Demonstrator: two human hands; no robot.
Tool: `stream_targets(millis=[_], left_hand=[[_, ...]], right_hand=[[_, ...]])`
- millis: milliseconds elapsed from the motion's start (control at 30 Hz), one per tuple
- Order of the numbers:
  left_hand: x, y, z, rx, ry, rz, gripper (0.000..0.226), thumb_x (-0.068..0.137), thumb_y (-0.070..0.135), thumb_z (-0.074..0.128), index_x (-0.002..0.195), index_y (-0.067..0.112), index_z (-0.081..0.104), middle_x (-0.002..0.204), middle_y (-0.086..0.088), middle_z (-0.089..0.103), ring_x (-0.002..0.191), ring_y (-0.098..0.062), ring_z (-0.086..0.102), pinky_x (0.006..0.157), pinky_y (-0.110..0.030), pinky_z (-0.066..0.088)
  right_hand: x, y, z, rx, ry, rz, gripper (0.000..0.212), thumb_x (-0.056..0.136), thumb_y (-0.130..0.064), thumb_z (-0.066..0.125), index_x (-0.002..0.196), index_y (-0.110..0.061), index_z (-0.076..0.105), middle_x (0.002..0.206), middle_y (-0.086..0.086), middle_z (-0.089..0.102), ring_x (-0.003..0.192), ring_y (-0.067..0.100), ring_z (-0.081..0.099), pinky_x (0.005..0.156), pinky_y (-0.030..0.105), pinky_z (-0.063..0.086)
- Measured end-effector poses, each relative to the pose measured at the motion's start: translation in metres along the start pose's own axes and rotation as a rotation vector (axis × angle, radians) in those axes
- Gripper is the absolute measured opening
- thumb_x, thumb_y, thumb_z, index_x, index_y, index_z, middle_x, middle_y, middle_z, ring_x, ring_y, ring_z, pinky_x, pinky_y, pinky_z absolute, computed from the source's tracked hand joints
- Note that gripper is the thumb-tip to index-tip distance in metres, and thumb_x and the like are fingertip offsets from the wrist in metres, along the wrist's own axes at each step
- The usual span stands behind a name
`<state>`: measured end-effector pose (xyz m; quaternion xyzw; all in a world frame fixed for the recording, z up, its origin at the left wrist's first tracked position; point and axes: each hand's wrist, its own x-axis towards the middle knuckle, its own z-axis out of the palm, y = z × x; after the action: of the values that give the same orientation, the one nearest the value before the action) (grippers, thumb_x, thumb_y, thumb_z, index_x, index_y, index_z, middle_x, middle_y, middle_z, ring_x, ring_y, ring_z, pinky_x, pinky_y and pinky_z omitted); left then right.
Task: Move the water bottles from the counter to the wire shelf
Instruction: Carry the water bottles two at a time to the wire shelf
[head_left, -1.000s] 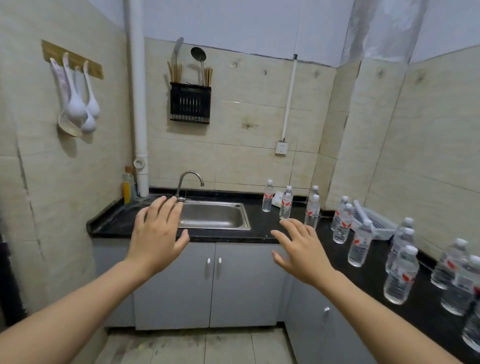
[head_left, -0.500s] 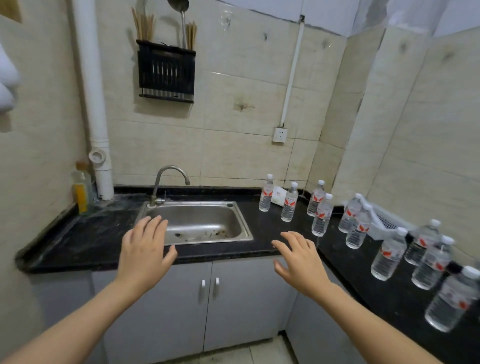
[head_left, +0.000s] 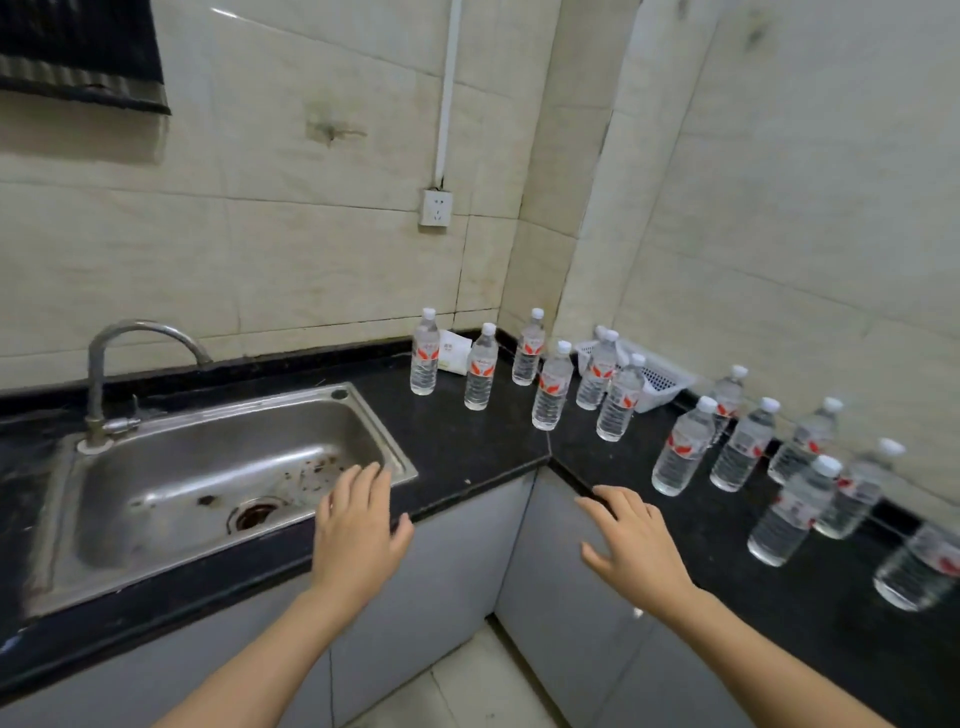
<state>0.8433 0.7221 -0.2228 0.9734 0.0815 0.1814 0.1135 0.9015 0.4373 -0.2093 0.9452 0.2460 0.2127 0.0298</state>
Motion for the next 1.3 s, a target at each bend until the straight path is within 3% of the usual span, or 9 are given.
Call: stream_targets(millis=[133,200,267,333,400,633,800,1133,1300], left_hand=[[0.045,0.028,0.030,0.022,-0.038,0.050,0.052,0.068,0.038,0.042,0.099,0.006,0.068,0.103,-0.008,0.072,0.097,-0.029,0.067,0.075,-0.042,0.055],[0.070,0.042,0.047,-0.064,-0.002,0.018,0.057,0.073,0.038,0.038,0.113,0.005,0.062,0.119,-0.011,0.065,0.113,-0.031,0.058,0.089,-0.045,0.049],[0.096,0.055,0.064,-0.103,-0.005,-0.027,0.057,0.083,0.037,0.038,0.132,0.007,0.044,0.141,-0.009,0.045,0.134,-0.027,0.036,0.107,-0.043,0.031],[0.119,0.065,0.082,-0.124,-0.005,-0.068,0.056,0.089,0.034,0.041,0.139,0.011,0.032,0.149,-0.004,0.033,0.140,-0.022,0.022,0.112,-0.039,0.021],[0.137,0.070,0.098,-0.146,-0.001,-0.128,0.056,0.090,0.033,0.042,0.140,0.012,0.030,0.150,-0.002,0.032,0.140,-0.021,0.021,0.113,-0.038,0.019],[0.148,0.071,0.154,-0.268,-0.058,-0.376,0.062,0.081,0.039,0.040,0.135,0.009,0.040,0.143,-0.007,0.042,0.135,-0.026,0.030,0.109,-0.039,0.025],[0.172,0.055,0.183,-0.339,-0.064,-0.543,0.051,0.087,0.025,0.052,0.133,0.008,0.041,0.141,-0.007,0.044,0.134,-0.025,0.031,0.108,-0.039,0.026],[0.301,0.011,0.235,-0.476,-0.048,-0.660,0.054,0.088,0.024,0.052,0.136,0.005,0.037,0.143,-0.013,0.041,0.134,-0.029,0.031,0.112,-0.041,0.026],[0.356,-0.015,0.264,-0.526,-0.092,-0.692,0.057,0.087,0.023,0.054,0.137,0.004,0.035,0.142,-0.014,0.042,0.133,-0.029,0.033,0.110,-0.039,0.027]], right_hand=[[0.021,0.032,0.021,0.001,-0.054,0.087,0.048,0.055,-0.042,0.076,0.097,-0.022,0.067,0.095,0.002,0.069,0.085,0.020,0.069,0.060,0.030,0.055],[0.039,0.050,0.035,0.034,-0.068,0.116,0.044,0.065,-0.043,0.059,0.101,-0.019,0.067,0.100,0.005,0.069,0.089,0.023,0.068,0.063,0.034,0.055],[0.062,0.065,0.051,0.135,-0.053,0.151,0.045,0.076,-0.037,0.057,0.116,-0.016,0.061,0.118,0.009,0.061,0.109,0.028,0.060,0.080,0.041,0.051],[0.084,0.074,0.067,0.247,-0.096,0.186,0.050,0.086,-0.034,0.054,0.132,-0.019,0.046,0.139,0.007,0.044,0.129,0.025,0.040,0.100,0.039,0.037],[0.106,0.082,0.087,0.318,-0.122,0.188,0.052,0.089,-0.035,0.050,0.138,-0.021,0.037,0.144,0.003,0.035,0.135,0.020,0.029,0.105,0.035,0.030],[0.156,0.071,0.162,0.556,-0.253,0.203,0.051,0.091,-0.035,0.048,0.138,-0.021,0.036,0.141,0.000,0.037,0.132,0.018,0.031,0.104,0.030,0.028],[0.192,0.047,0.207,0.669,-0.356,0.226,0.050,0.091,-0.034,0.048,0.138,-0.021,0.035,0.141,0.001,0.036,0.132,0.018,0.030,0.106,0.031,0.027],[0.320,0.042,0.259,0.675,-0.399,0.321,0.055,0.089,-0.034,0.052,0.138,-0.018,0.033,0.139,0.003,0.038,0.130,0.020,0.032,0.105,0.032,0.028],[0.370,0.035,0.291,0.766,-0.394,0.521,0.056,0.086,-0.027,0.059,0.135,-0.012,0.038,0.134,0.009,0.045,0.126,0.023,0.038,0.105,0.032,0.030]])
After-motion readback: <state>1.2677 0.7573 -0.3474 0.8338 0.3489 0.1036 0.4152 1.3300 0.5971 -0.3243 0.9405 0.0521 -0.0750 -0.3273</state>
